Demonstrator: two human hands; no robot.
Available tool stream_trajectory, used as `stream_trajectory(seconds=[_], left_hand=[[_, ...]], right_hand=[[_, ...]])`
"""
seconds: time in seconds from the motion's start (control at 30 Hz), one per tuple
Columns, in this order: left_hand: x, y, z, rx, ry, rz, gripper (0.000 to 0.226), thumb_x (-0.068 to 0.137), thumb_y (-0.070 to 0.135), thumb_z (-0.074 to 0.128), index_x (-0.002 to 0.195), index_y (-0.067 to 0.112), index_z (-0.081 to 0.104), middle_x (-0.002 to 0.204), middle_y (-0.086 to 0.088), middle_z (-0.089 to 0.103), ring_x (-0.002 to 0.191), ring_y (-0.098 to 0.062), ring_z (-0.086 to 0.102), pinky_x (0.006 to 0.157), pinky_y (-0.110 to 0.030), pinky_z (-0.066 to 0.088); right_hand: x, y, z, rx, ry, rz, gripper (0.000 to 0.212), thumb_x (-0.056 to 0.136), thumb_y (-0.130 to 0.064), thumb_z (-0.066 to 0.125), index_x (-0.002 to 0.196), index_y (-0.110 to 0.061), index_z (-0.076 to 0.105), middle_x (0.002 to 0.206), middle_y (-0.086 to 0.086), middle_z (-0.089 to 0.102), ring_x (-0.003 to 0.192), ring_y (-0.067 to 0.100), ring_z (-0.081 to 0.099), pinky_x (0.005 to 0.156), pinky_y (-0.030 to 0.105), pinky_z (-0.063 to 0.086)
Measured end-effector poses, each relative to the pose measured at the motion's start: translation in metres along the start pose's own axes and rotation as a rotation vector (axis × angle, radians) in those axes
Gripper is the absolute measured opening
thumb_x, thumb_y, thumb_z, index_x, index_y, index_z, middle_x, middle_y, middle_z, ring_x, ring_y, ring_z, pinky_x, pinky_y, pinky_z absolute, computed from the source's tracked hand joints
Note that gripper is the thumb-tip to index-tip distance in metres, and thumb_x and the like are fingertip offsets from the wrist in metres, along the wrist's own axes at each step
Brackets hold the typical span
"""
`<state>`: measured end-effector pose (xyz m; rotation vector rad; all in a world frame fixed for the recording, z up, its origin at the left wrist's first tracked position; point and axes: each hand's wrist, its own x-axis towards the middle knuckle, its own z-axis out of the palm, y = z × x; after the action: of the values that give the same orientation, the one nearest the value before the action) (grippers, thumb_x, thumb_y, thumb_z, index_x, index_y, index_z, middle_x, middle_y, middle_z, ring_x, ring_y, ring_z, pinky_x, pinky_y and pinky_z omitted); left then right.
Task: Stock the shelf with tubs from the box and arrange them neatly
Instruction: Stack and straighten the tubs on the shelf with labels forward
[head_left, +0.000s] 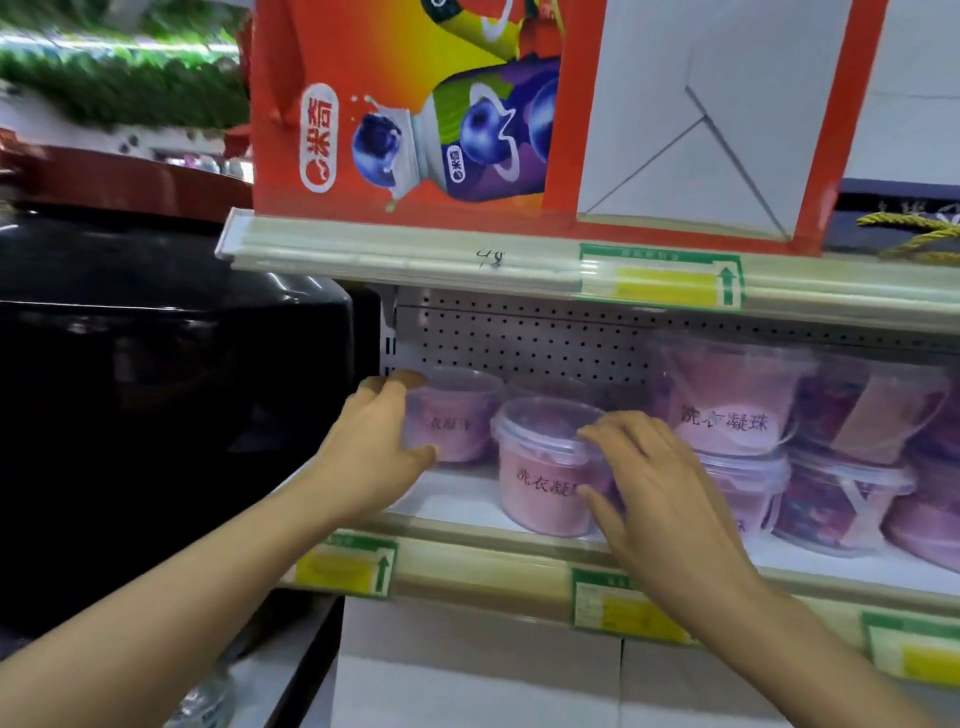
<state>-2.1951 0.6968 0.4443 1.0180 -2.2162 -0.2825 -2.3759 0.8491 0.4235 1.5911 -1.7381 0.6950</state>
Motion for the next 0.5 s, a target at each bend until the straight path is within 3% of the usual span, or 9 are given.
stream_trajectory(seconds=[0.13, 0.3, 0.5], left_hand=[[0.028, -0.018, 0.007, -0.032, -0.075, -0.035, 0.067, 0.078, 0.018, 0.068, 0.137, 0.024, 0.036, 0.131, -0.015, 0.045, 0.118, -0.032, 0.049, 0.089, -0.028, 0.042], [0.056, -0.031, 0.019, -0.093, -0.064, -0.085, 0.044, 0.079, 0.021, 0.066, 0.114, 0.025, 0.041, 0.101, -0.009, 0.059, 0.081, -0.027, 0.059, 0.073, -0.037, 0.053], [0.071, -0.044, 0.016, -0.107, -0.072, -0.045, 0.039, 0.082, 0.025, 0.068, 0.113, 0.021, 0.044, 0.101, -0.008, 0.060, 0.092, -0.028, 0.060, 0.082, -0.040, 0.053]], right_hand=[[0.007, -0.002, 0.001, 0.021, 0.030, 0.038, 0.040, 0.058, -0.001, 0.083, 0.092, -0.010, 0.064, 0.092, 0.005, 0.062, 0.080, 0.028, 0.062, 0.052, 0.030, 0.048], [0.008, -0.006, 0.003, 0.038, 0.041, 0.048, 0.037, 0.059, 0.005, 0.081, 0.087, -0.010, 0.062, 0.091, 0.005, 0.060, 0.076, 0.028, 0.061, 0.049, 0.033, 0.048], [0.007, -0.023, 0.004, 0.078, 0.080, 0.083, 0.028, 0.070, 0.000, 0.076, 0.088, -0.012, 0.059, 0.092, 0.001, 0.058, 0.080, 0.026, 0.060, 0.054, 0.039, 0.052]])
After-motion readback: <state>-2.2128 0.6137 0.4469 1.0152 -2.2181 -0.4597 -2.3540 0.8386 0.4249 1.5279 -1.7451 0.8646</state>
